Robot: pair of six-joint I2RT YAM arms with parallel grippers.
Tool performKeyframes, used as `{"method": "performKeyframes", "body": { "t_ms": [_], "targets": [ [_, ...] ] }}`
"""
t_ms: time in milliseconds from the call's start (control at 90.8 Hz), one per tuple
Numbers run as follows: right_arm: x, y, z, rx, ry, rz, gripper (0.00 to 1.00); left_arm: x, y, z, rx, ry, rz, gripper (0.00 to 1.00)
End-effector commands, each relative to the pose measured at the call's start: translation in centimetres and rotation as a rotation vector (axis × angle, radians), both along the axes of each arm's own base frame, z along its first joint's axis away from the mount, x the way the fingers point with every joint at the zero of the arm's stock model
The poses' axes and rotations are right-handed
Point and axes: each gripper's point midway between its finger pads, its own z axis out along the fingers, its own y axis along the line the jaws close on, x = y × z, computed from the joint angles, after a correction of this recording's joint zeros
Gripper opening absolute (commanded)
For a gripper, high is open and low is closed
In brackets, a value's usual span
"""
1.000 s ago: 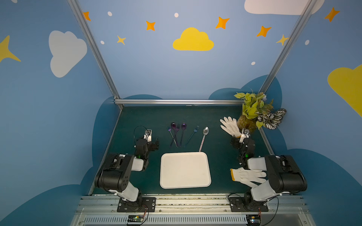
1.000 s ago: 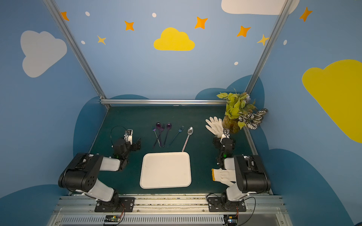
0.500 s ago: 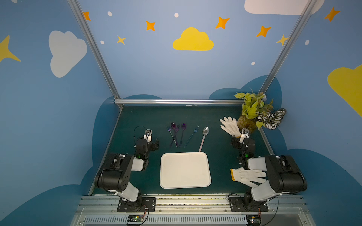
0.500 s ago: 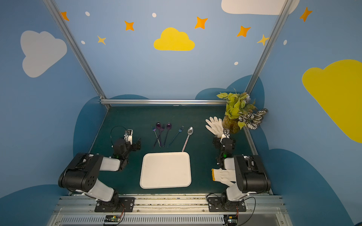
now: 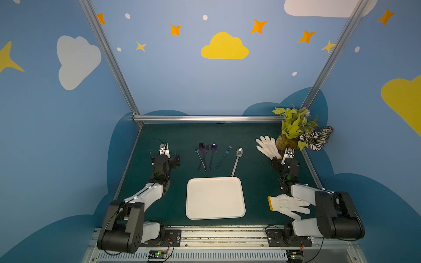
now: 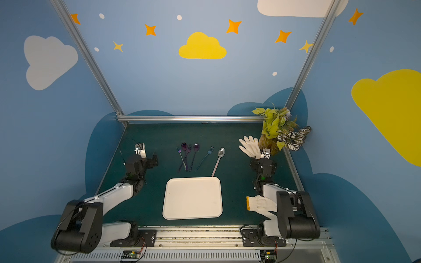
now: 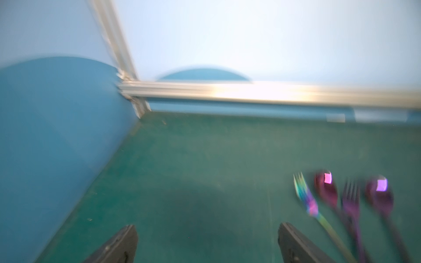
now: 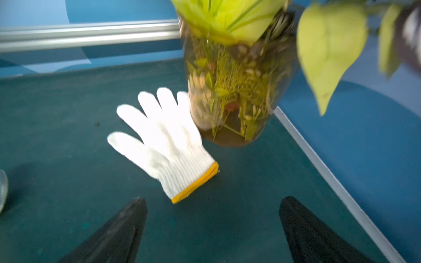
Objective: Set the spoon and fork side by side
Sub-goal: Pick up the fork at the center of the board.
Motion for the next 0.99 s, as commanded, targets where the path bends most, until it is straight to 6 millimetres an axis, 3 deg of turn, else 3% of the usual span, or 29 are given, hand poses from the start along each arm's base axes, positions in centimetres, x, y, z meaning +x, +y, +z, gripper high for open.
{"method": "performKeyframes", "body": {
  "t_ms": [0, 88, 231, 396, 518, 672, 782, 859, 980],
  "targets": [
    [-2.5, 0.8, -0.2, 0.103, 0.218, -0.005, 0.92, -3.1, 0.1, -2.9, -0.2, 0.25, 0.056, 1.0],
    [-4.0, 2.7, -0.4, 0.186, 0.328, 0.023, 0.86, -4.1, -3.3, -3.7, -0.327, 0.389, -0.083, 1.0],
    [-6.7, 7.1, -1.4, 0.197, 0.523, 0.092, 0.8, -8.4, -8.1, -7.5, -0.523, 0.709, -0.2, 1.0],
    [-9.1, 13.0, -2.8, 0.281, 0.785, 0.112, 0.7, -13.5, -13.0, -9.5, -0.496, 0.971, -0.318, 1.0],
    [-9.6, 18.8, -2.7, 0.276, 0.913, 0.177, 0.65, -15.5, -14.8, -9.9, -0.46, 1.039, -0.376, 1.0],
    [-7.2, 26.1, -2.2, 0.27, 0.924, 0.203, 0.64, -16.7, -15.2, -11.1, -0.447, 1.076, -0.4, 1.0],
    [-4.6, 29.9, -2.7, 0.369, 0.912, 0.147, 0.61, -16.9, -15.6, -11.2, -0.437, 1.088, -0.446, 1.0],
    [-2.6, 31.9, -3.2, 0.421, 0.896, 0.128, 0.57, -16.8, -15.7, -11.4, -0.42, 1.085, -0.47, 1.0],
    [-0.1, 33.5, -5.2, 0.448, 0.889, 0.064, 0.54, -17.5, -15.5, -12.2, -0.4, 1.103, -0.485, 1.0]
  ]
}}
